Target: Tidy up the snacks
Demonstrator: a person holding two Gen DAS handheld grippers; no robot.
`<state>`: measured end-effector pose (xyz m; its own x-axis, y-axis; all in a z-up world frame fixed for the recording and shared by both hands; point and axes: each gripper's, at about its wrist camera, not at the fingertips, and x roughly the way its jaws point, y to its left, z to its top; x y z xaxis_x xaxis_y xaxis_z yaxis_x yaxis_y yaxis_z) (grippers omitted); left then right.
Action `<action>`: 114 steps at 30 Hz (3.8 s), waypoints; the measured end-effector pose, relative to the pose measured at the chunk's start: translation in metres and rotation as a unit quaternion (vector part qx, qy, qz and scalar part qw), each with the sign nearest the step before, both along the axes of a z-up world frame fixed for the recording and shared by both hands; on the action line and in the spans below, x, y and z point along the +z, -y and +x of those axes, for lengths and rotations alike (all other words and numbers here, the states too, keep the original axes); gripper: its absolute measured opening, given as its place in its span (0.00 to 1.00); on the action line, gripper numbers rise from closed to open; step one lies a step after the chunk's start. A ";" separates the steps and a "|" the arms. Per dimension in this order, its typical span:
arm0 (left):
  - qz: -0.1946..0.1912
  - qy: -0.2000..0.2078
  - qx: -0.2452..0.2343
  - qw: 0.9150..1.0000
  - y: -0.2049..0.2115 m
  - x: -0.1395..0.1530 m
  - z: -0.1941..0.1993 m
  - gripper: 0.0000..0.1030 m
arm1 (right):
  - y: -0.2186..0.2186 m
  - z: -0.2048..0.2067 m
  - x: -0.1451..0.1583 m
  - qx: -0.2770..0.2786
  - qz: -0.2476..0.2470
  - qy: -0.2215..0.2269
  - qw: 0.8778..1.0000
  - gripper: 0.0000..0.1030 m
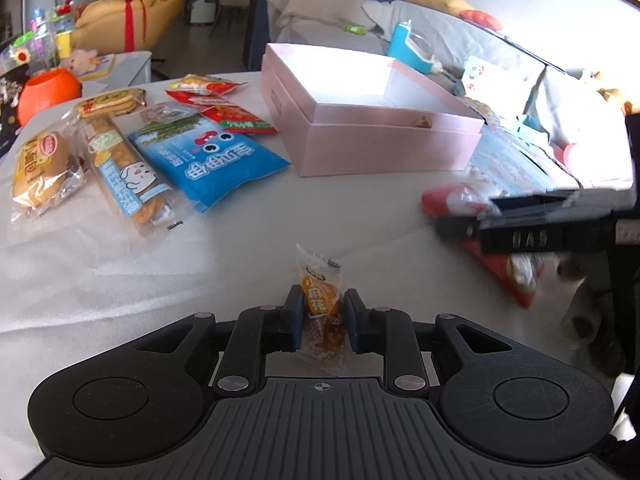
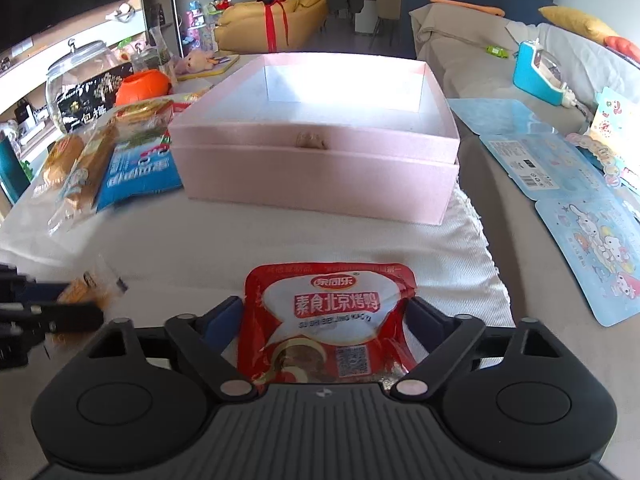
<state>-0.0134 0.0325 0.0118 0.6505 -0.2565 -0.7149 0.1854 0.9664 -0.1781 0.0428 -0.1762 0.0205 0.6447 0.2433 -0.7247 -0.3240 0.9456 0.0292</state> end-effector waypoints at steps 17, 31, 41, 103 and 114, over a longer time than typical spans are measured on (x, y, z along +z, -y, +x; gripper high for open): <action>-0.024 -0.007 0.014 1.000 -0.003 0.001 -0.005 0.25 | 0.010 -0.015 0.064 0.025 0.019 0.072 0.997 0.27; -0.012 0.007 0.019 1.000 0.003 0.000 -0.005 0.25 | 0.035 -0.012 0.004 -0.005 0.026 0.004 1.000 0.75; -0.003 0.014 0.010 1.000 0.004 -0.001 -0.008 0.25 | -0.007 0.043 -0.007 0.010 -0.011 -0.004 1.000 0.87; -0.107 0.072 0.044 0.991 -0.042 0.054 0.145 0.25 | 0.006 0.130 0.144 0.013 0.058 0.046 0.997 0.73; 0.053 0.115 0.261 0.957 -0.148 0.048 0.075 0.25 | -0.066 0.042 0.068 0.129 0.027 0.028 0.991 0.73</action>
